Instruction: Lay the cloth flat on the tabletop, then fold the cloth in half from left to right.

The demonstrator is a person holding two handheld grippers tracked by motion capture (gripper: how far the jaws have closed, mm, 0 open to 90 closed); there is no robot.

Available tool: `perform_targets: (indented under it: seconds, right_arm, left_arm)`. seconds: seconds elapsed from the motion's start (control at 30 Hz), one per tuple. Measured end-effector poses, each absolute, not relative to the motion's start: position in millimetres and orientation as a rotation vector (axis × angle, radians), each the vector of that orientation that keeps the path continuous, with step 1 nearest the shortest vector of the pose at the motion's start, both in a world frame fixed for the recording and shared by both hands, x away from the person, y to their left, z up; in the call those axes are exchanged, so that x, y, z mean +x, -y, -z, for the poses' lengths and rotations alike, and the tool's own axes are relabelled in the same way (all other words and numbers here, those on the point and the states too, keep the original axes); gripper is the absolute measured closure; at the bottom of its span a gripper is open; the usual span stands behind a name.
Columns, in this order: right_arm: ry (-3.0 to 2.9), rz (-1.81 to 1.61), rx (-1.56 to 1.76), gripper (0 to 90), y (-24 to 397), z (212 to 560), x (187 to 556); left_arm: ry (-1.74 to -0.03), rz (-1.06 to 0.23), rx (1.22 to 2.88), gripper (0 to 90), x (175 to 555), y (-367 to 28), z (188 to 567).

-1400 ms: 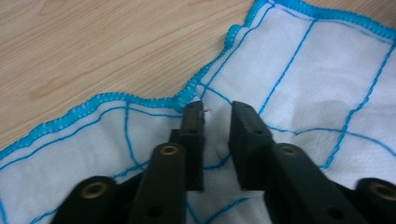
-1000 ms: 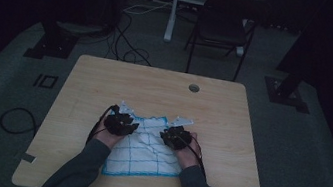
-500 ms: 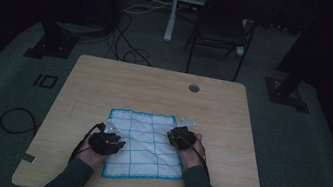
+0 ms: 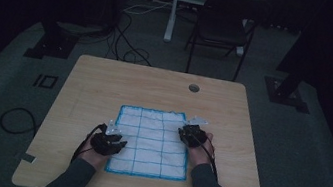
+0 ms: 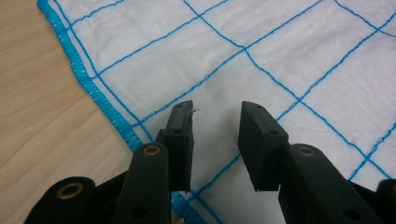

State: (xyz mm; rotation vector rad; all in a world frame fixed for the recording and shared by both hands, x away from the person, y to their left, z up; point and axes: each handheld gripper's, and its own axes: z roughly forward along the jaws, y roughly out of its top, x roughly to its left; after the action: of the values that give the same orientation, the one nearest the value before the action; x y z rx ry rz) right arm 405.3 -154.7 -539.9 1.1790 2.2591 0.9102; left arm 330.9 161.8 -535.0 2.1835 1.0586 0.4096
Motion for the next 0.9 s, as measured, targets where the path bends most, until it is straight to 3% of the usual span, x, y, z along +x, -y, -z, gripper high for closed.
perform_targets:
  seconds: [0.33, 0.63, 0.9]
  right_arm:
    - [-2.21, -0.841, 1.217, 63.2, 160.6, 532.9, 406.9]
    - [-2.191, -0.931, 1.184, 57.4, 179.9, 520.8, 378.6]
    - [-2.2, -1.035, 1.225, 53.8, 191.7, 529.7, 356.1]
  left_arm:
    - [-1.071, -0.395, 2.108, 60.9, 344.5, -161.1, 537.2]
    - [-1.165, -0.471, 1.968, 59.6, 339.3, -189.9, 528.8]
    - [-1.217, -0.472, 1.96, 57.4, 345.3, -189.6, 527.2]
